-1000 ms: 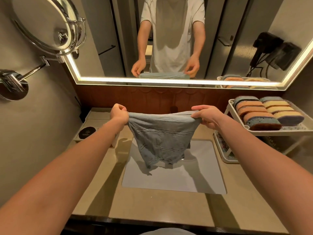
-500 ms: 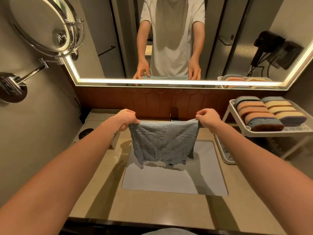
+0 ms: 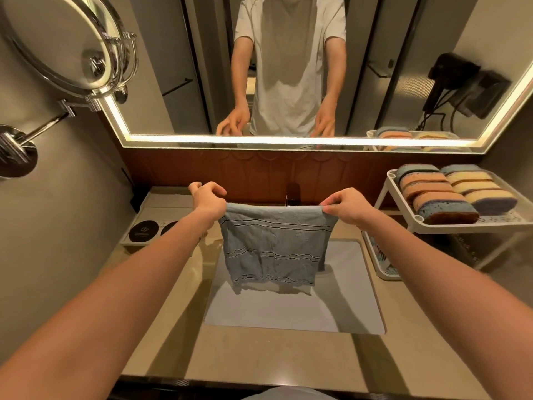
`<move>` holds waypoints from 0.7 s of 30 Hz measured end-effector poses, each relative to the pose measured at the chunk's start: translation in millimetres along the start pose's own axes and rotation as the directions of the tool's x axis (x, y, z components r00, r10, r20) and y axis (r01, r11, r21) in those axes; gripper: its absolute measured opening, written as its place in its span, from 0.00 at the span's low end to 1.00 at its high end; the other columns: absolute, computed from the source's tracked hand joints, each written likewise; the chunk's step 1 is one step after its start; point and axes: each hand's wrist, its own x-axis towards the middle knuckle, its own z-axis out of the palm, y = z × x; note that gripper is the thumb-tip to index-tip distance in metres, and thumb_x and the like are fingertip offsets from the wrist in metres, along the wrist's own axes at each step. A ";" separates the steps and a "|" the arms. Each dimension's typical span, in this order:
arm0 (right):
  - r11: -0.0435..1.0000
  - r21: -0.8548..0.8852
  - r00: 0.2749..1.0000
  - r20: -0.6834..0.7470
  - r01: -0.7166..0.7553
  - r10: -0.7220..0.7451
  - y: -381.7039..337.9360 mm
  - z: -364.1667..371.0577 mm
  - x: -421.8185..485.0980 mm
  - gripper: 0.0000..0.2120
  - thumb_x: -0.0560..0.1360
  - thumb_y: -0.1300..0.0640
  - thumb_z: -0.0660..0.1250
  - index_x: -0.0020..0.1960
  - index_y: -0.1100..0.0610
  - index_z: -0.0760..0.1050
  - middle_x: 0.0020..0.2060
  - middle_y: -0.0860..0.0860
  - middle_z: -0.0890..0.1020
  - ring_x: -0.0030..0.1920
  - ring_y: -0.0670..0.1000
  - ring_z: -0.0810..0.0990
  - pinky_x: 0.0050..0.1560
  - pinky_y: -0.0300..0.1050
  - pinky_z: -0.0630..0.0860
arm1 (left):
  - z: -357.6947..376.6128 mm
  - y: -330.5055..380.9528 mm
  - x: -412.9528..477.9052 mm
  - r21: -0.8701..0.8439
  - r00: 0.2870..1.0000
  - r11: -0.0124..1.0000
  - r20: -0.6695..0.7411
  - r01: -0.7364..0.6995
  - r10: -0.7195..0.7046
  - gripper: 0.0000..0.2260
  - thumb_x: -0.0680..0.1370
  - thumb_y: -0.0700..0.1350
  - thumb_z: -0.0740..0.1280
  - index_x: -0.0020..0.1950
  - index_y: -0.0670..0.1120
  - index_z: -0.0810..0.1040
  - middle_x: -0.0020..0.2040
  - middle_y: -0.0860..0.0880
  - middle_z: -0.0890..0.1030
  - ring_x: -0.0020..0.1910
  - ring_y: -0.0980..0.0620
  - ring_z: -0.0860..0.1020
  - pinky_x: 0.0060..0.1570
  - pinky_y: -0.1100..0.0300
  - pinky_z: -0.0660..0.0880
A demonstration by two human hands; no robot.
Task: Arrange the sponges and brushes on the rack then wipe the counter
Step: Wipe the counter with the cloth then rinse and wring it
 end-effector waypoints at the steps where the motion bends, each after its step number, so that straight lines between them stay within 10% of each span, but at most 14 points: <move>1: 0.998 -0.050 1.000 -0.014 0.023 -0.024 0.6 1.9 -0.2 0.06 0.78 0.59 0.70 0.52 0.57 0.86 0.47 0.52 0.83 0.52 0.53 0.79 0.47 0.44 0.74 | 0.1 -0.1 0.0 -0.017 1.000 1.000 0.003 -0.022 0.022 0.19 0.74 0.25 0.61 0.51 0.46 0.81 0.70 0.45 0.66 0.59 0.46 0.74 0.46 0.58 0.73; 4: 0.993 -0.103 0.995 -0.078 0.051 -0.059 3.8 4.2 0.6 0.08 0.81 0.59 0.66 0.51 0.56 0.84 0.48 0.52 0.82 0.51 0.52 0.78 0.46 0.44 0.71 | 2.9 1.0 -0.3 -0.168 1.000 0.986 0.028 0.006 -0.002 0.20 0.77 0.27 0.58 0.48 0.49 0.82 0.60 0.47 0.77 0.46 0.53 0.77 0.41 0.59 0.75; 12: 0.963 0.258 0.985 -0.172 0.070 -0.026 16.4 5.3 6.3 0.09 0.83 0.60 0.62 0.52 0.54 0.80 0.47 0.52 0.82 0.51 0.53 0.81 0.52 0.52 0.81 | 0.0 2.1 3.0 -0.645 0.969 0.724 0.137 0.245 -0.206 0.21 0.80 0.27 0.53 0.50 0.47 0.80 0.57 0.47 0.80 0.53 0.52 0.80 0.40 0.59 0.77; 21: 0.829 0.558 0.994 -0.073 -0.031 0.086 11.6 -3.6 0.7 0.15 0.78 0.62 0.70 0.63 0.56 0.80 0.54 0.54 0.81 0.52 0.48 0.79 0.45 0.37 0.75 | 2.3 -14.2 5.7 0.099 0.957 0.960 0.151 -0.264 0.248 0.18 0.70 0.26 0.68 0.51 0.47 0.81 0.51 0.48 0.79 0.50 0.50 0.77 0.46 0.56 0.79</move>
